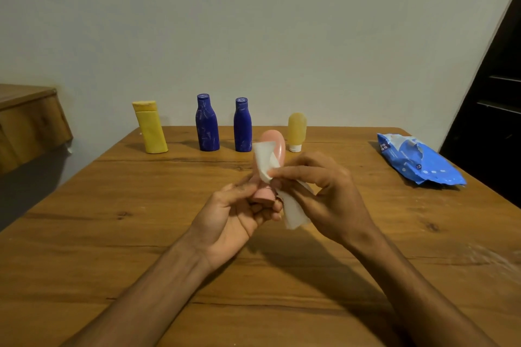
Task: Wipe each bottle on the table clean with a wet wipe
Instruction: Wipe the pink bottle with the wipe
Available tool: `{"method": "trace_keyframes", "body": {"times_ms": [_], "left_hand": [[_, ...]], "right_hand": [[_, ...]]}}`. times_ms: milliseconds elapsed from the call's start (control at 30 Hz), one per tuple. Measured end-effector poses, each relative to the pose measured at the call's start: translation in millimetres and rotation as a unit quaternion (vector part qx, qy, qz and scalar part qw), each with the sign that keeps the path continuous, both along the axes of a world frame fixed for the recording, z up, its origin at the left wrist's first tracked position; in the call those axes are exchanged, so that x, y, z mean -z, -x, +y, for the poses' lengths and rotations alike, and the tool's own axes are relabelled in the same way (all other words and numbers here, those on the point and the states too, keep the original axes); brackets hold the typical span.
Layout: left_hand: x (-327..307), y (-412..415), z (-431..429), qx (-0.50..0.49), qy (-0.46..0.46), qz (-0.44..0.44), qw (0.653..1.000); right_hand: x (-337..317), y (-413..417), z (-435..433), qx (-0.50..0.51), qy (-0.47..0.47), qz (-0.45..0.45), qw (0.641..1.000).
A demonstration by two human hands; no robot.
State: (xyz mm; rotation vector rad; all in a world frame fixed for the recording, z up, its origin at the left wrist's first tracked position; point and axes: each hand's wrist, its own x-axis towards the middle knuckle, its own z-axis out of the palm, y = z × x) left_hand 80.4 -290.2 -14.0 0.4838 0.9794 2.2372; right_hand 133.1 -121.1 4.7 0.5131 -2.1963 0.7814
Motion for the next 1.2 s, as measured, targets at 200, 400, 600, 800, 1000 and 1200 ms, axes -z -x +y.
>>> {"method": "trace_keyframes", "body": {"times_ms": [200, 400, 600, 800, 1000, 1200], "left_hand": [[-5, 0, 2, 0.027, 0.043, 0.014, 0.999], [-1, -3, 8, 0.035, 0.111, 0.087, 0.989], [-1, 0, 1, 0.027, 0.066, 0.064, 0.995], [-1, -2, 1, 0.005, 0.145, 0.120, 0.982], [-4, -4, -1, -0.014, 0.198, 0.159, 0.967], [-3, -8, 2, -0.064, 0.220, 0.165, 0.959]], "right_hand": [[-3, 2, 1, 0.033, 0.140, 0.006, 0.990], [-11, 2, 7, 0.057, 0.215, 0.029, 0.974], [-8, 0, 4, 0.051, 0.088, -0.026, 0.994], [-7, 0, 2, 0.089, 0.088, 0.005, 0.992], [0, 2, 1, 0.143, 0.088, 0.022, 0.986], [1, -5, -11, 0.115, -0.050, -0.012, 0.992]]}}
